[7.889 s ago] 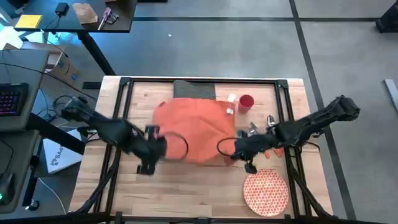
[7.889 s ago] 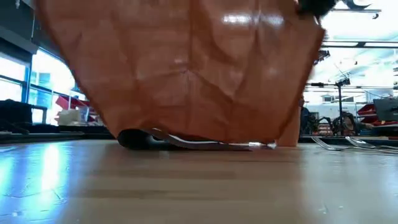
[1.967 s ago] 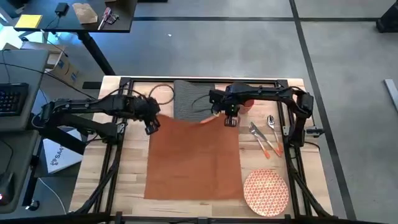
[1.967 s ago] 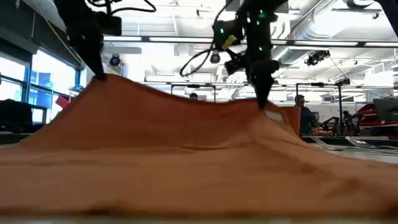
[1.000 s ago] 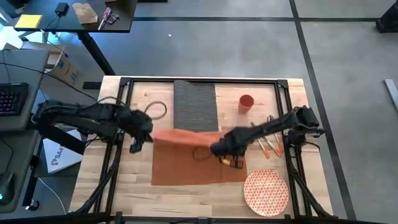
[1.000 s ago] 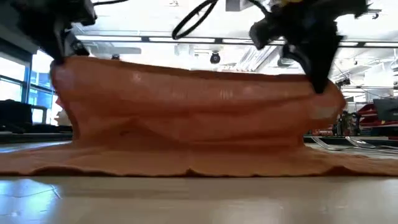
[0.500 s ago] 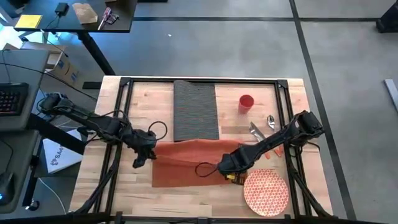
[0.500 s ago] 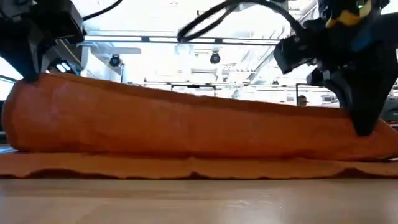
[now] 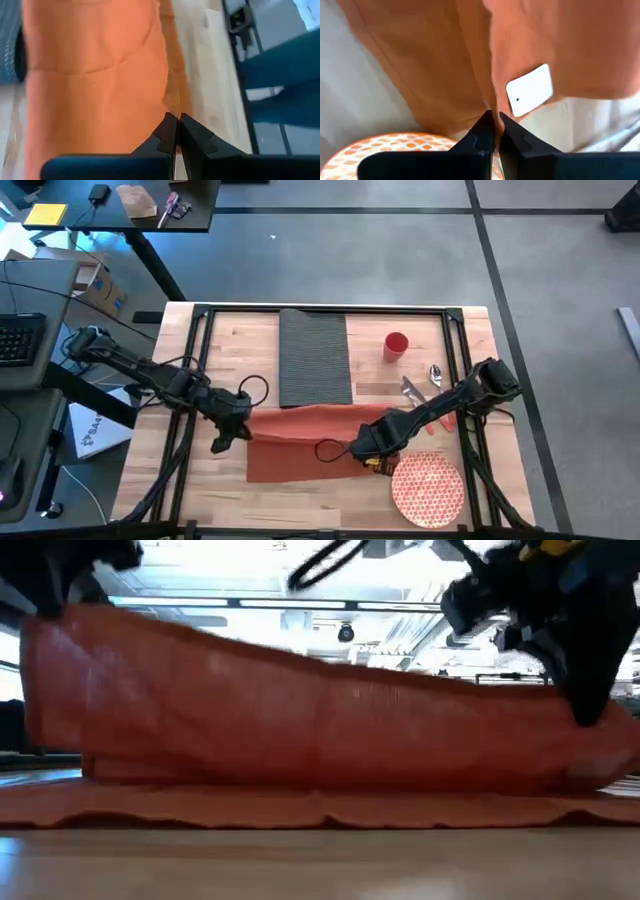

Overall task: Set table place
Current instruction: Fold the orange napkin

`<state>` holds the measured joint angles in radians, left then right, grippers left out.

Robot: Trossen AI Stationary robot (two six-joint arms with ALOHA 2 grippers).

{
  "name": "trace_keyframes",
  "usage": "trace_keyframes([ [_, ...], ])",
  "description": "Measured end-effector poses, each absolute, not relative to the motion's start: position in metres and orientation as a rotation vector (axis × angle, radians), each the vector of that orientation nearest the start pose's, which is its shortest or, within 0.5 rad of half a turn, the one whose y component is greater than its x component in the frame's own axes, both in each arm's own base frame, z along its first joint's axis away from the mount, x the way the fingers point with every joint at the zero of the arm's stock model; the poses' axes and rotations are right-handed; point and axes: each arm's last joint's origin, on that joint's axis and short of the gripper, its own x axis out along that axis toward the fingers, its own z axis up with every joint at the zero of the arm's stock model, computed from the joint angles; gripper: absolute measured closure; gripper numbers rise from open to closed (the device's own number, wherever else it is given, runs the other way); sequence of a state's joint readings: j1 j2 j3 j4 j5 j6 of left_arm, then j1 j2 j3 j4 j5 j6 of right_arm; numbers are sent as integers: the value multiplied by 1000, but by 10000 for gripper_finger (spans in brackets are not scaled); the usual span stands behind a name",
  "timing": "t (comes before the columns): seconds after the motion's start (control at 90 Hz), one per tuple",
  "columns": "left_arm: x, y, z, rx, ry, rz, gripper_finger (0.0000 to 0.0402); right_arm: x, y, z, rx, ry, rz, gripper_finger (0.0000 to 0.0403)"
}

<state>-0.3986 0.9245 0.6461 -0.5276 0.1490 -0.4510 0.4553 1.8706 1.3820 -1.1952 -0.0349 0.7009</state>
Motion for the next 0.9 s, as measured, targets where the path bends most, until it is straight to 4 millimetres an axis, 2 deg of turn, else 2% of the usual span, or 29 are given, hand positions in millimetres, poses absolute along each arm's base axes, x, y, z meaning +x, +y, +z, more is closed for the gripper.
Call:
trace_keyframes([
  [0.089,162,-77,233,-299,910,-350,401,296,159,197,162,1642,-173,403],
  [0.222,161,-84,217,-308,949,-359,401,291,169,182,164,1607,-142,403],
  [0.4,167,-95,203,-350,911,-383,401,283,165,167,172,1646,-204,403],
  [0.7,170,-99,201,-395,918,-386,400,285,161,166,166,1643,-189,403],
  [0.9,168,-102,201,-416,941,-418,360,288,163,166,153,1613,-136,396],
])
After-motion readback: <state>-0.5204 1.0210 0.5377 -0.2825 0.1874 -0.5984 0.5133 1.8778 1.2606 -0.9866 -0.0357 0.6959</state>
